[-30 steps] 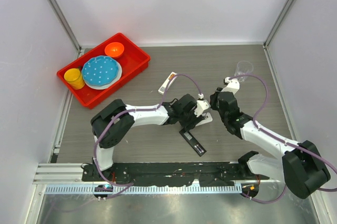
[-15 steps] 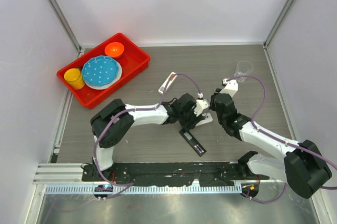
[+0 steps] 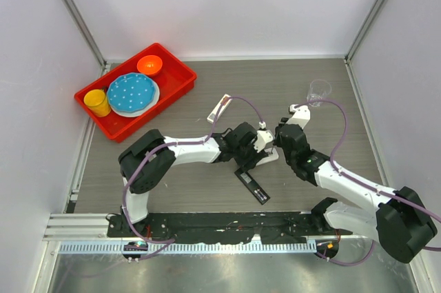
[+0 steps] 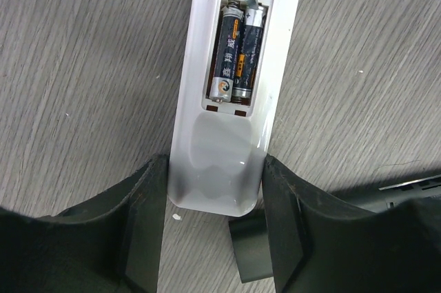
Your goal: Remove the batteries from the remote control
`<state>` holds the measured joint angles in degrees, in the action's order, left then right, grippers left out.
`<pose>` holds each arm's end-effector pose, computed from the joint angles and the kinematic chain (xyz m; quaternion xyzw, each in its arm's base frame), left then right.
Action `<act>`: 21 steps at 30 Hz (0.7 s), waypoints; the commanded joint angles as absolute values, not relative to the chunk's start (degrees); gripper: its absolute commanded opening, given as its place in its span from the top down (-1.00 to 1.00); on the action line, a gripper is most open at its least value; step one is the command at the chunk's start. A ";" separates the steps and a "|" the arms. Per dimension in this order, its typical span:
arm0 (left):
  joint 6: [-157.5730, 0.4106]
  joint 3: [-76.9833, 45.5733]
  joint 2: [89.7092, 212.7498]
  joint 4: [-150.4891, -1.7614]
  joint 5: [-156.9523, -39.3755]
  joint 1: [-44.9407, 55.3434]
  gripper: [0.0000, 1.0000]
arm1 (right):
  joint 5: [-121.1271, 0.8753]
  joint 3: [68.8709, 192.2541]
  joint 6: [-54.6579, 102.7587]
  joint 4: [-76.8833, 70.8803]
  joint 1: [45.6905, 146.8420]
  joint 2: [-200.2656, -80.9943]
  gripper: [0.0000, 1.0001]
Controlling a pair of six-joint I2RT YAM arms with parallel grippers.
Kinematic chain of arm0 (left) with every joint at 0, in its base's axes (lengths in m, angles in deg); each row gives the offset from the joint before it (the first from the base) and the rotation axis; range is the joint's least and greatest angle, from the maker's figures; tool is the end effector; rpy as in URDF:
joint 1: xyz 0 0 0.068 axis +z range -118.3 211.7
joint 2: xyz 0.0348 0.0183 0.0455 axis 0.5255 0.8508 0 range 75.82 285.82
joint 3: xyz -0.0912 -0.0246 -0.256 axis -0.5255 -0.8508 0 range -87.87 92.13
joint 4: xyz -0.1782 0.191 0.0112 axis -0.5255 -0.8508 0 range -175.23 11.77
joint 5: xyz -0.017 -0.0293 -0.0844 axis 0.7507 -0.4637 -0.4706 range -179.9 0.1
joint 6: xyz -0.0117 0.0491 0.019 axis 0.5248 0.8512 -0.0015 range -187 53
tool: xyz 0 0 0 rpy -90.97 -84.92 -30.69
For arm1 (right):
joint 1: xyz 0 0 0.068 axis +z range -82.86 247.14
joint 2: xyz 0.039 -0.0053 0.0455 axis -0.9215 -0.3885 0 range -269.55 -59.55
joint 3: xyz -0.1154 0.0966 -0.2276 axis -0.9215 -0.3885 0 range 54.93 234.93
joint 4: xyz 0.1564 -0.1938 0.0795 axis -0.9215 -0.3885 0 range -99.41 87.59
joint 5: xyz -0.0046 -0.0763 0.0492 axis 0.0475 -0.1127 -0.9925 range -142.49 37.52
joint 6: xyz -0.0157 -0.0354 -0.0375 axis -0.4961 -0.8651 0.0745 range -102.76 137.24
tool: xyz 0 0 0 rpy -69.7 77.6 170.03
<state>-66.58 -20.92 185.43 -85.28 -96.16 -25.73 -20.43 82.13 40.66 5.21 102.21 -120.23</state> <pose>0.2122 -0.3394 0.1569 0.4699 0.8113 -0.2091 0.2778 0.1925 0.1121 0.2131 0.0632 0.8252 0.0452 0.5595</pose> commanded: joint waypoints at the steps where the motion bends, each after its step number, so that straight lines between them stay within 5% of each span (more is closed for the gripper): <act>1: -66.74 -20.64 185.25 -87.37 -97.20 -26.75 0.70 | -19.71 82.88 39.55 6.47 103.53 -121.77 0.98; 21: -68.23 -21.43 184.37 -86.14 -98.43 -26.75 0.88 | -13.63 73.65 44.13 22.20 103.61 -121.33 0.98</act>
